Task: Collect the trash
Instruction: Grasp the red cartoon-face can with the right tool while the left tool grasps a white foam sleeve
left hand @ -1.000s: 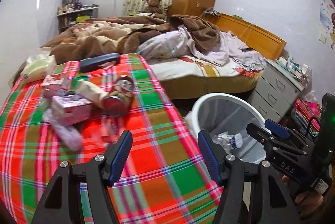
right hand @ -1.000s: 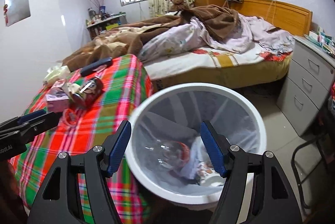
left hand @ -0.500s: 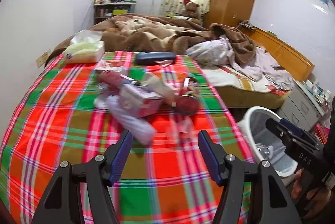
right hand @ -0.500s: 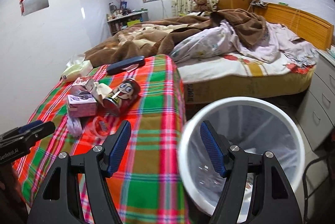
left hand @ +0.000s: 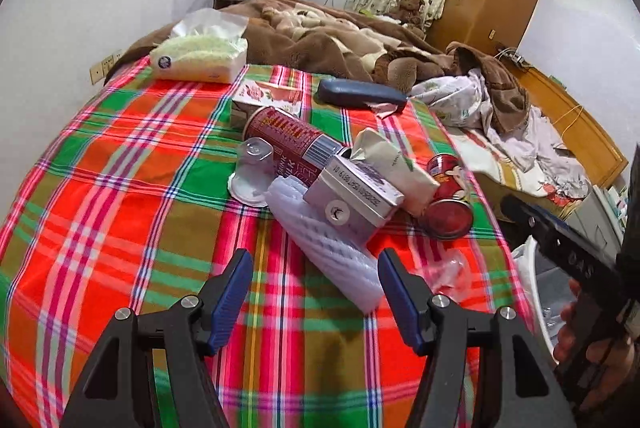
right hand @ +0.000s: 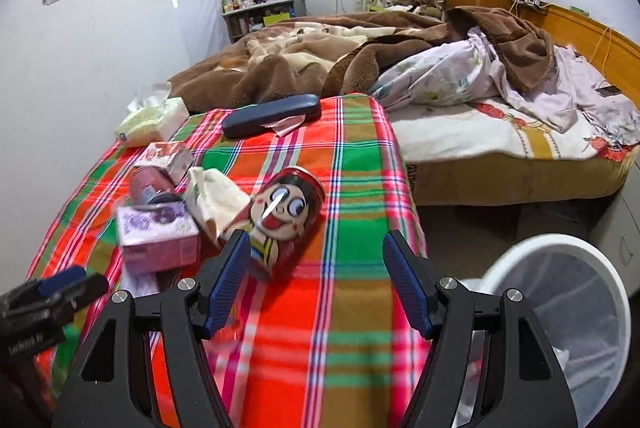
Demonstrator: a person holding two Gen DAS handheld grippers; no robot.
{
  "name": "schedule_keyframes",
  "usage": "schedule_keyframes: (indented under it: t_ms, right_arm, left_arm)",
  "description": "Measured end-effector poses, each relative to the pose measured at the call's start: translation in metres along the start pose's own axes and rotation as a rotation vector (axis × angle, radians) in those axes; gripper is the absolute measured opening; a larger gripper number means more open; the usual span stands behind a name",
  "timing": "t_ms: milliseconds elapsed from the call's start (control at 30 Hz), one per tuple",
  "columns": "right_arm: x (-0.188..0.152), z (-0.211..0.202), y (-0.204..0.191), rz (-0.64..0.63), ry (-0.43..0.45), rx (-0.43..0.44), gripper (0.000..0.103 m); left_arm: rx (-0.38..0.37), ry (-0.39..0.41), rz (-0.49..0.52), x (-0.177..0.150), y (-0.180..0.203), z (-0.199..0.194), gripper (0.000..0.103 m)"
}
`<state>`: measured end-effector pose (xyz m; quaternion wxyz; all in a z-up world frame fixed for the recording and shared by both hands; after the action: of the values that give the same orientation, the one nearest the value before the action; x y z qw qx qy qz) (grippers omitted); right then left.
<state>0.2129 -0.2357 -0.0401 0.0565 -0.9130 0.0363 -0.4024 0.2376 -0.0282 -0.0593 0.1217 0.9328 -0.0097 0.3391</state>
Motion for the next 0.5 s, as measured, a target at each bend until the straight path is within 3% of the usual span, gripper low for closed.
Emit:
schedule_keyframes:
  t_ms: [333, 500]
  right_arm:
    - [0.014, 0.032, -0.01, 0.001, -0.055, 0.009, 0.07]
    - [0.018, 0.046, -0.011, 0.006, -0.08, 0.012, 0.07]
  left_arm:
    - [-0.027, -0.058, -0.009, 0.006, 0.004, 0.037, 0.065]
    - [-0.004, -0.082, -0.011, 0.01, 0.004, 0.05, 0.065]
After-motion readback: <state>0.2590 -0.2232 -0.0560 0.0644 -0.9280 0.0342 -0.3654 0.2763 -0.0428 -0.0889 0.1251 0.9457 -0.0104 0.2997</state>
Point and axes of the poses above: each gripper's, at about its wrist camera, not at the fingertips, and z roughly the way its jaws point, y to its right, x to its top, the point moved 4 cm from there along z, roughly the way its jaws point, and after that the axes turned 1 degree about x, right-handed, at the moved point
